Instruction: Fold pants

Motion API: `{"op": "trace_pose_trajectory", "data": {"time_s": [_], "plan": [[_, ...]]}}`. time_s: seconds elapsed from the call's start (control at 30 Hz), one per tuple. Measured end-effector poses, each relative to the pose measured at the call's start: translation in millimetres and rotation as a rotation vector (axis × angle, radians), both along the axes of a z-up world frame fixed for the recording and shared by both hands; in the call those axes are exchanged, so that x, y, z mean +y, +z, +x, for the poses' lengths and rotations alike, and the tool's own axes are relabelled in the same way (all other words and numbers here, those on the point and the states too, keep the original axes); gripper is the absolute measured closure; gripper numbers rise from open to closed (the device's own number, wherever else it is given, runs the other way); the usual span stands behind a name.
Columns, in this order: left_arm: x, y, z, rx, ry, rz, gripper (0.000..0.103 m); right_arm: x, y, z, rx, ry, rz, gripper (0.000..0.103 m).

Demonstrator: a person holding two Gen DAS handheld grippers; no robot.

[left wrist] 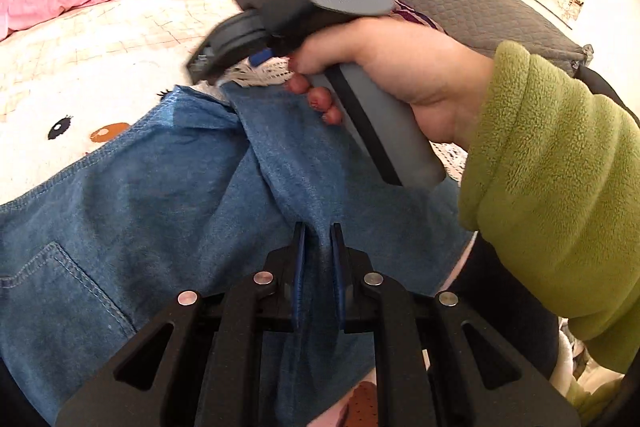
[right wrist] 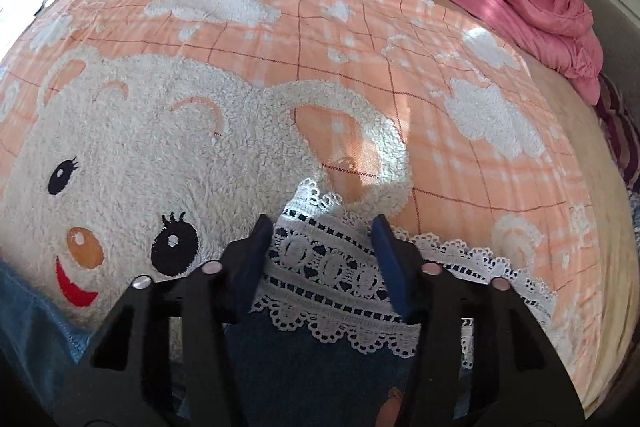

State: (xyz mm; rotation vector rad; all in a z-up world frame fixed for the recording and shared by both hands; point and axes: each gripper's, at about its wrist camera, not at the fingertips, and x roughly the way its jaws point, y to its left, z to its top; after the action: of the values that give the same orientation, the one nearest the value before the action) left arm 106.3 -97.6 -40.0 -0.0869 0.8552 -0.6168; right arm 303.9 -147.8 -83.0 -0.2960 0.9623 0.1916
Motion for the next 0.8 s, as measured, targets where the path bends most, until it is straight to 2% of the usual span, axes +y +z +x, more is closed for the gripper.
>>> {"op": "trace_pose_trajectory", "data": {"time_s": [0.03,0.07,0.1,0.27,0.3,0.47,0.67,0.7,0.73,0.8], "plan": [[1.9,-0.4,1.9,0.002,0.005,-0.002,0.092,-6.2,1.5,-0.3,-0.007,-0.015,0.032,0.081],[4.3,-0.7,3.7,0.003,0.012,-0.005,0.092,-12.3,5.2,-2.9,-0.024,-0.023,0.060,0.093],[6.6,-0.8,5.4,0.005,0.019,-0.010,0.092,-18.5,10.7,-8.0,-0.043,-0.026,0.094,0.095],[15.5,-0.9,9.0,-0.006,0.026,-0.023,0.089,-66.9,43.8,-38.3,-0.099,-0.098,0.295,0.096],[17.9,-1.3,9.7,-0.013,0.033,-0.024,0.086,-80.8,51.8,-48.3,-0.115,-0.119,0.333,0.096],[20.4,-0.1,11.3,-0.029,0.031,-0.039,0.082,-137.2,77.4,-89.8,-0.182,-0.203,0.460,0.096],[17.3,6.8,-3.4,-0.094,-0.010,-0.053,0.082,-187.6,79.5,-131.6,-0.201,-0.265,0.581,0.096],[17.3,8.5,-4.0,-0.104,-0.015,-0.053,0.085,-194.1,77.0,-139.0,-0.202,-0.280,0.598,0.096],[17.2,10.7,-6.2,-0.117,-0.024,-0.049,0.092,-200.7,72.9,-148.1,-0.200,-0.300,0.615,0.096],[18.9,12.7,-10.7,-0.132,-0.034,-0.053,0.093,-212.1,66.5,-162.9,-0.199,-0.332,0.649,0.096]]}}
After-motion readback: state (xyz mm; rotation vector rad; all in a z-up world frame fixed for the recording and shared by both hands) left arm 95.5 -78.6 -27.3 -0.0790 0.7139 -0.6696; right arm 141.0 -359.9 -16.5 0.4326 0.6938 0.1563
